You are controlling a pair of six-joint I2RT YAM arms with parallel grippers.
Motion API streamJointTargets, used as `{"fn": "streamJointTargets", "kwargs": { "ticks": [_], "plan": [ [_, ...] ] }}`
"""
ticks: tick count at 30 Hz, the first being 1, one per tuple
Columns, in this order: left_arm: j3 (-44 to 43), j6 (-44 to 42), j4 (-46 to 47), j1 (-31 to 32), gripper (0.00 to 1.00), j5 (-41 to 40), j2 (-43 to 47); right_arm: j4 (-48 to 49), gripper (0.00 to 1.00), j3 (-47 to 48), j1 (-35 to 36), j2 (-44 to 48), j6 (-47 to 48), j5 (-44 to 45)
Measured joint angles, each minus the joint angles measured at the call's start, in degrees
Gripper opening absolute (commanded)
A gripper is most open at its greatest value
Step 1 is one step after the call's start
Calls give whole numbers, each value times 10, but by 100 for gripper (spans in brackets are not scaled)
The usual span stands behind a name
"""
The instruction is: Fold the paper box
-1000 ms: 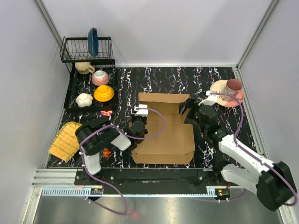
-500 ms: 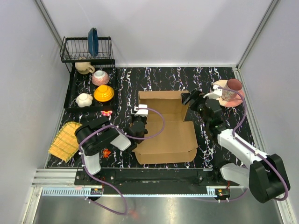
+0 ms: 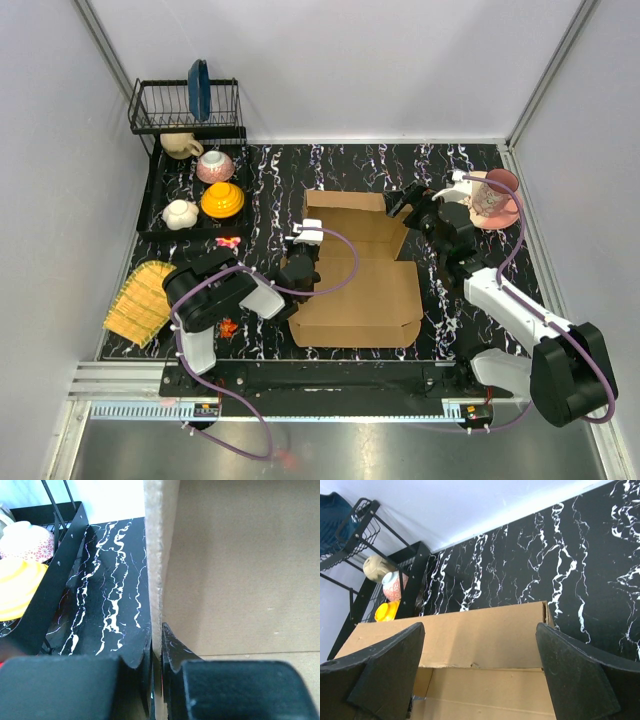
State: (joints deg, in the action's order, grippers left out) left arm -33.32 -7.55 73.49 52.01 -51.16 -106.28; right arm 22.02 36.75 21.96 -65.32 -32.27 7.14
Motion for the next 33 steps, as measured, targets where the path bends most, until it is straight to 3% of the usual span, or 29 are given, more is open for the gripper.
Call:
{"fn": "streamJointTargets", "kwargs": {
  "ticks": [3,7,8,20,28,31,33],
  "plan": [
    [0,0,0,0,14,0,0,19,98,2,-2,-16,4,7],
    [0,2,0,0,42,2,0,35,97,-2,-3,-23,5,12],
    [0,3,1,1,45,2,0,39,97,-5,-3,-25,5,12],
    [43,31,0,19,55,3,41,34,96,-43,-3,-41,2,12],
    [87,28,-16,68,63,-4,172,34,96,-43,-3,-42,3,12],
    [82,56,-101,86,68,-8,278,35,96,-46,-3,-41,4,12],
    [55,104,-214,89,69,-9,345,38,95,-48,-3,-40,4,12]
  ]
}}
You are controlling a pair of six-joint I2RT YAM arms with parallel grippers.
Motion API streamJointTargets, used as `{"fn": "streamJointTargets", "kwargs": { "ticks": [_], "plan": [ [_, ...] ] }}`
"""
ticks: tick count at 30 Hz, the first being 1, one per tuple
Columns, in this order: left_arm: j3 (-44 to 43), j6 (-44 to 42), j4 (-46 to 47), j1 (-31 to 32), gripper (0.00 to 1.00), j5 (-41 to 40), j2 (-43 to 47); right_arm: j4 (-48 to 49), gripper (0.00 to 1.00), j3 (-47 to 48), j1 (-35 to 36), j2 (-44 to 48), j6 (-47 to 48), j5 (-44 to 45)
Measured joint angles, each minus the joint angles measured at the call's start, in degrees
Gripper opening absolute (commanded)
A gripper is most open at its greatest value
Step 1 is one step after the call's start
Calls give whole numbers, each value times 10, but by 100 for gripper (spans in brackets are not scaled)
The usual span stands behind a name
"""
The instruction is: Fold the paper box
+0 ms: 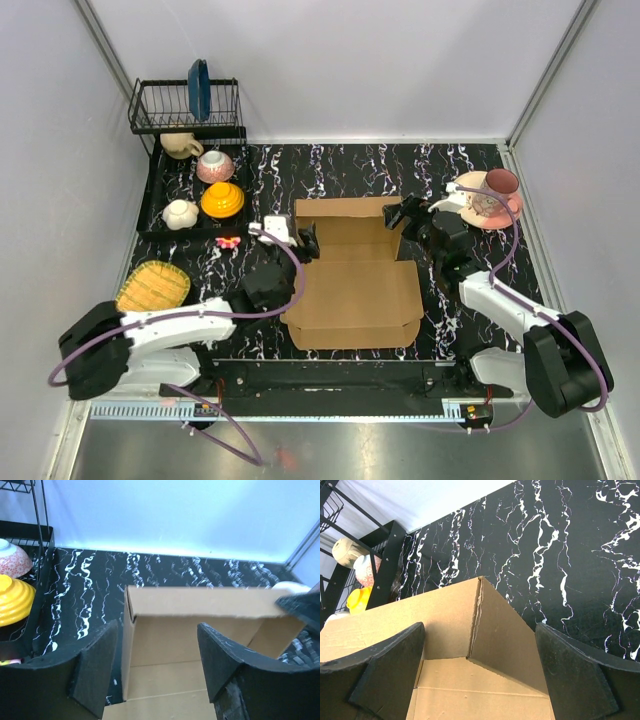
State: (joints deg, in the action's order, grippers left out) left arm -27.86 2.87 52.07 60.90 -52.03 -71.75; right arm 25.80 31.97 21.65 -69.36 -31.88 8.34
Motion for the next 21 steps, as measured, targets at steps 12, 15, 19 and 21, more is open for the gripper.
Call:
{"fn": "streamJointTargets", "kwargs": {
  "ticks": [12,15,19,21],
  "plan": [
    [-73,185,-299,-95,82,125,148,14,89,-30,0,26,-3,-5],
    [-75,226,-327,-137,84,169,134,16,88,-43,0,38,-9,-5],
    [-75,273,-341,-195,88,238,98,31,87,-62,0,48,-20,-8],
    [-75,292,-340,-220,88,276,80,36,87,-67,0,49,-24,-10]
  ]
}}
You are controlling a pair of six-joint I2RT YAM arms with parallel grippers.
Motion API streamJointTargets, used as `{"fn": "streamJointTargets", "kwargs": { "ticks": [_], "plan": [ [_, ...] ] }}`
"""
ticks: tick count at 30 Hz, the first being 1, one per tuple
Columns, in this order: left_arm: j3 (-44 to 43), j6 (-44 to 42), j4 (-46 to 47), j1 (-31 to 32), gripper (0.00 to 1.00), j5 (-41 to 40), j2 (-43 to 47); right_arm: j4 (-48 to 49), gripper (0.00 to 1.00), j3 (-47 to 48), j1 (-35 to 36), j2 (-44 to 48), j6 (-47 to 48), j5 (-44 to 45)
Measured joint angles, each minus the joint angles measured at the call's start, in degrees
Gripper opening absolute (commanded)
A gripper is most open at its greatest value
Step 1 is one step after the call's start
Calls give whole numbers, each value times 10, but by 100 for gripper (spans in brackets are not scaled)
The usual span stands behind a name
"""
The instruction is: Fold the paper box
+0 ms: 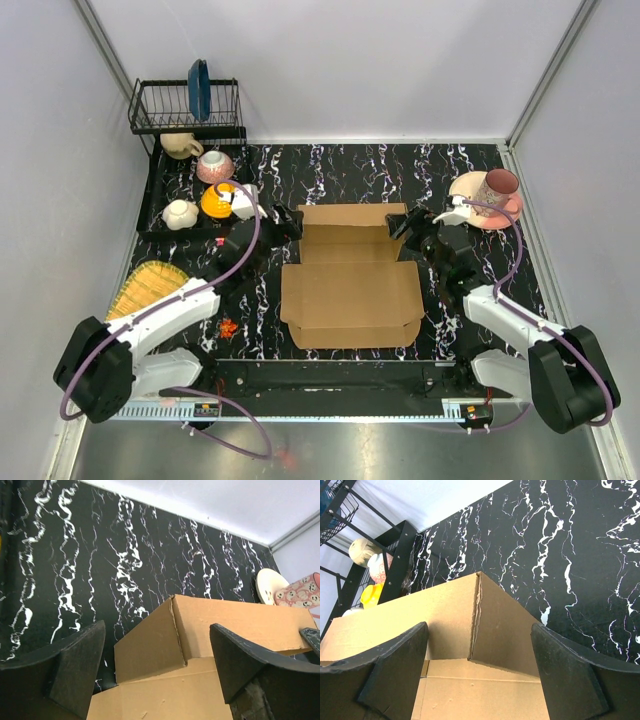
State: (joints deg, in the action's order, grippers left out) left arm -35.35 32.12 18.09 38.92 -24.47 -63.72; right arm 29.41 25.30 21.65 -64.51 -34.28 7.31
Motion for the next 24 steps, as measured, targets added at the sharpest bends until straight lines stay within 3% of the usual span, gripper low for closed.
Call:
{"fn": "streamJointTargets", "kwargs": {
  "ticks": [7,18,24],
  "plan": [
    [-12,48,45,-59,80,122,-63,8,86,-3,0,-1,-3,-7],
    [0,104,130,-91,40,231,-118,21,86,-16,0,5,-7,-9],
    [28,132,199,-106,28,248,-134,21,86,-18,0,5,-7,-11]
  ]
}}
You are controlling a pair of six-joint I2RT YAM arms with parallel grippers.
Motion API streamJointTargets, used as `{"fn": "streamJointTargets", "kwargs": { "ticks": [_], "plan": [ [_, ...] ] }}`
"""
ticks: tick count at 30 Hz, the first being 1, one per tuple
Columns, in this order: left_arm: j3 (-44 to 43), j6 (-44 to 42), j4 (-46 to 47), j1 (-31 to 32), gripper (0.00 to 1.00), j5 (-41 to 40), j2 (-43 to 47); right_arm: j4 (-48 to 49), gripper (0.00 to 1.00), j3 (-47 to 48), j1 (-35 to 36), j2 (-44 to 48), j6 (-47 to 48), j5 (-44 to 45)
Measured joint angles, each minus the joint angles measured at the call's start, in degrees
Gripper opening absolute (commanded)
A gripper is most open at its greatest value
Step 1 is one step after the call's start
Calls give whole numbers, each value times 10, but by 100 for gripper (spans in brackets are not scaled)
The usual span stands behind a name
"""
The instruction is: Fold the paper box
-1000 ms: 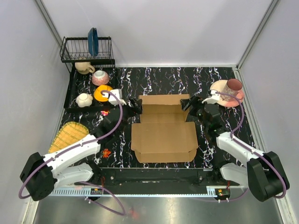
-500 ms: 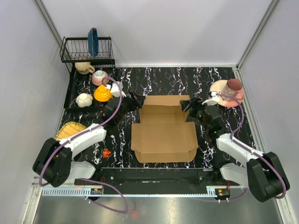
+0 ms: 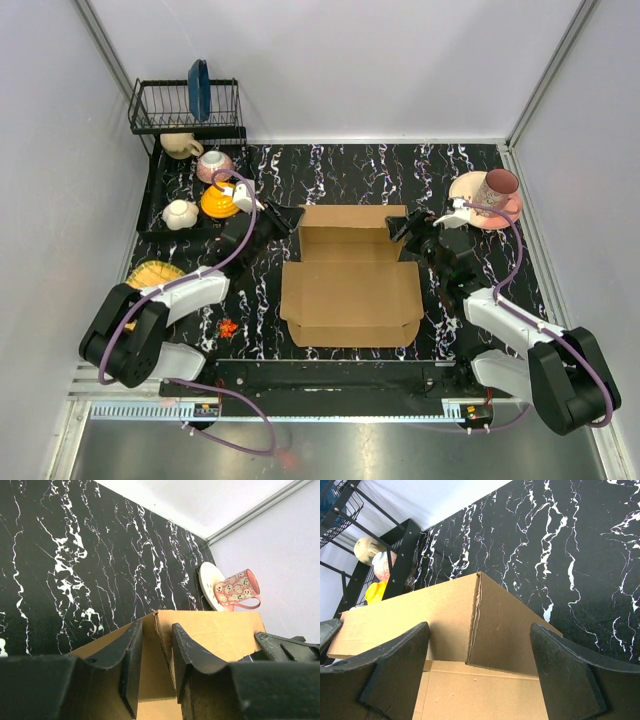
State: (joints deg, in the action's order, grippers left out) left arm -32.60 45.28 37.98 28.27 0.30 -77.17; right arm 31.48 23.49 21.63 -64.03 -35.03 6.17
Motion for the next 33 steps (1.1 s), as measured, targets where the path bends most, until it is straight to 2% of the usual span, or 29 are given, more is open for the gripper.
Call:
{"fn": "streamJointTargets", "kwargs": {
  "ticks": [7,15,19,20,25,29,33],
  "plan": [
    [6,9,37,-6,27,2,-14,-14,96,0,0,11,0,3],
    [5,11,35,-6,29,7,-14,-141,100,53,-5,55,10,2],
    [1,10,28,-6,29,7,-14,-167,96,91,-27,54,17,-9],
    [-1,9,24,-6,29,7,-15,-167,93,96,-38,52,19,-17],
    [-9,6,20,-6,29,7,-21,-159,89,89,-71,26,17,-58],
    [-12,6,21,-6,30,8,-26,-109,88,46,-75,21,4,-90],
    [-12,7,25,-6,30,8,-28,-66,77,32,-76,12,-2,-107]
  ]
}}
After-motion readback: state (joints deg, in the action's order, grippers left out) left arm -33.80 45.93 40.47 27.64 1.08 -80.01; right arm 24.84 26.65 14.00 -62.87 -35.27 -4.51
